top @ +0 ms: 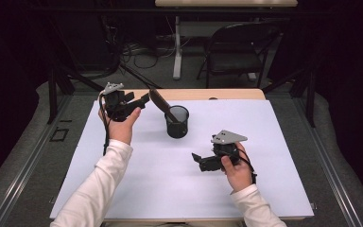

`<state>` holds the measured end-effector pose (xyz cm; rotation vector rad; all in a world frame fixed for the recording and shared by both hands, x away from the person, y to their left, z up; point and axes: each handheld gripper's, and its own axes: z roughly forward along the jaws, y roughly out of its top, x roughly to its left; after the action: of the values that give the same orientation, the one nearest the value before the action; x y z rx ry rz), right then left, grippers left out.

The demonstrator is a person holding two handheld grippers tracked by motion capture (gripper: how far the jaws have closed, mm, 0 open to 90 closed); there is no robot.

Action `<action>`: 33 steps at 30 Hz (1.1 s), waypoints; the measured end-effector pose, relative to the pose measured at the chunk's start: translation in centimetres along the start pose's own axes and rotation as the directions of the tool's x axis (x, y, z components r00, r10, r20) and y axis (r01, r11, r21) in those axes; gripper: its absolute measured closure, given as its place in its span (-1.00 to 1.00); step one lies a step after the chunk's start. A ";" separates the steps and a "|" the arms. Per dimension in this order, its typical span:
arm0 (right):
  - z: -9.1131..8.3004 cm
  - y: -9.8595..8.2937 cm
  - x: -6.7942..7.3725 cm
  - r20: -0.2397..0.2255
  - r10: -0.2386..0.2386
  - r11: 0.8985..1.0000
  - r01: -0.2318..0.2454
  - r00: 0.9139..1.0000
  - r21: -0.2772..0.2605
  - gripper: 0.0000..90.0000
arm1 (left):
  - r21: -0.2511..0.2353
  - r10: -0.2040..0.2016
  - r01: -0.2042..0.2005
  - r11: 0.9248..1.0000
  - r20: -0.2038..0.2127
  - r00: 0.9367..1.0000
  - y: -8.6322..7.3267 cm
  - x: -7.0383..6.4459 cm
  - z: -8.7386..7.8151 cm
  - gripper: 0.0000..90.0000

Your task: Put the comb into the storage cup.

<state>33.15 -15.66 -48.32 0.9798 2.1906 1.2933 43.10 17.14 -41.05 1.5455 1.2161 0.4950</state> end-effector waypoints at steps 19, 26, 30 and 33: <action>-0.1 0.0 0.0 0.002 0.003 1.000 -0.003 1.000 -0.001 -0.95 | 0.033 0.044 -0.046 0.998 0.066 0.997 -0.5 -0.5 -2.1 -0.64; -0.1 0.0 0.0 0.001 0.001 1.000 -0.001 1.000 -0.001 -0.95 | 0.039 0.067 -0.071 0.997 0.101 0.993 -0.6 -0.9 -3.1 -0.64; -0.1 0.0 0.0 0.000 0.002 1.000 -0.002 1.000 -0.002 -0.95 | 0.046 0.093 -0.099 0.994 0.121 0.988 -0.7 -1.2 -3.6 -0.64; -0.1 0.0 0.0 0.000 0.004 1.000 -0.004 1.000 -0.002 -0.95 | 0.050 0.127 -0.135 0.990 0.142 0.982 -0.8 -1.4 -3.9 -0.64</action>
<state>33.07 -15.70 -48.24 0.9837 2.1882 1.2965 39.05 17.72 -39.99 1.6896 1.0352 0.4326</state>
